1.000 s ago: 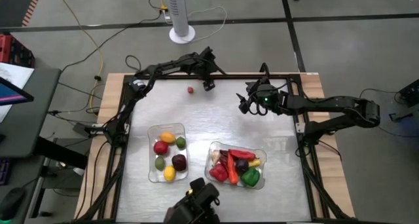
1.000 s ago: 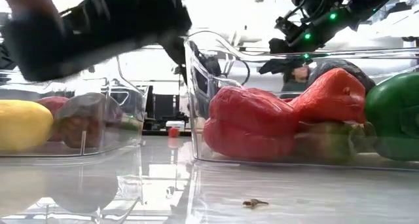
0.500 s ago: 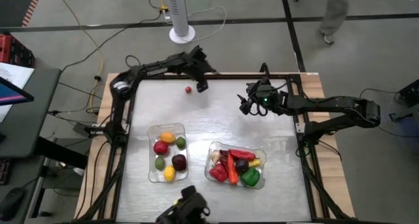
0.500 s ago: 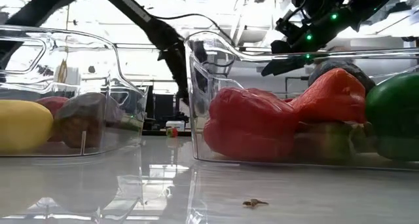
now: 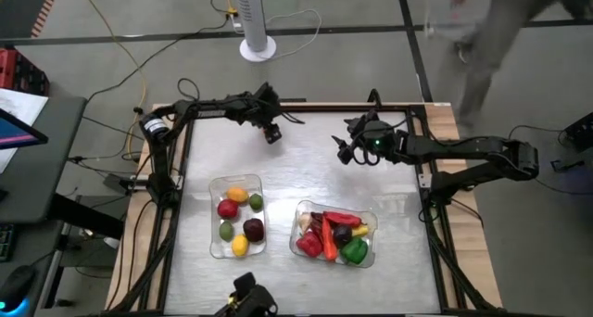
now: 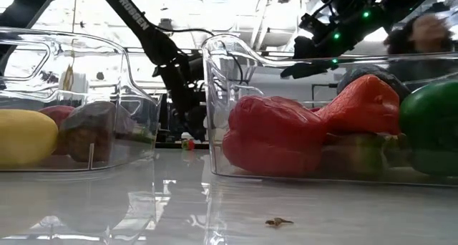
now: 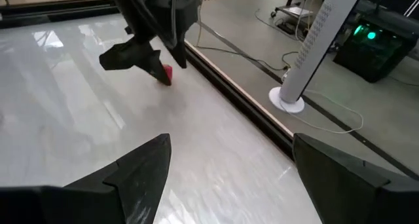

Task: Sort produce into baskets
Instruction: Put the orange tomato into the left transparent bin

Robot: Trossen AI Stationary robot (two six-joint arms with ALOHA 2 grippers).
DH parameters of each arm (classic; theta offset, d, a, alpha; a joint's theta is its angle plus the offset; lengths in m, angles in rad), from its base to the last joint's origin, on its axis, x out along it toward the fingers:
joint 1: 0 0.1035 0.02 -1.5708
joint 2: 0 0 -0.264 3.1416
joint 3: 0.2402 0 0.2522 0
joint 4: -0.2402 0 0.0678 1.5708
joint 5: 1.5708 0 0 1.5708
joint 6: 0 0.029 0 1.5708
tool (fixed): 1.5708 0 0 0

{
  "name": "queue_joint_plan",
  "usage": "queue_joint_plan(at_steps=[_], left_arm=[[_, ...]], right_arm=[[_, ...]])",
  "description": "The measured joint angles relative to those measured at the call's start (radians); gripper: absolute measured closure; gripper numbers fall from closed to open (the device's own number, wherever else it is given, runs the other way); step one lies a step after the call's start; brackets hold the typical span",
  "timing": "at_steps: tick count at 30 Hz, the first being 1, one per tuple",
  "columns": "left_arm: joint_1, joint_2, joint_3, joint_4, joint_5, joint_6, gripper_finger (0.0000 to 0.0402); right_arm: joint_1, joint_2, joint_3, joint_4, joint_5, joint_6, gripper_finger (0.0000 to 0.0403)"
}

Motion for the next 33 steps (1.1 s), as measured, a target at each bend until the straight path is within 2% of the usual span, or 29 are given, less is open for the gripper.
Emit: queue_joint_plan(at_steps=[13, 26, 33], left_arm=[[0.059, 0.000, -0.108, 0.080, 0.001, -0.034, 0.0171], [0.060, -0.001, -0.119, 0.100, 0.000, -0.014, 0.0172], [0.059, -0.001, -0.119, 0.099, 0.003, -0.015, 0.0218]], right_arm=[[0.004, 0.000, 0.000, -0.013, 0.001, 0.000, 0.0058], [0.003, 0.000, 0.000, -0.010, 0.003, 0.001, 0.0058], [0.003, 0.000, 0.000, -0.011, 0.003, 0.000, 0.0058]])
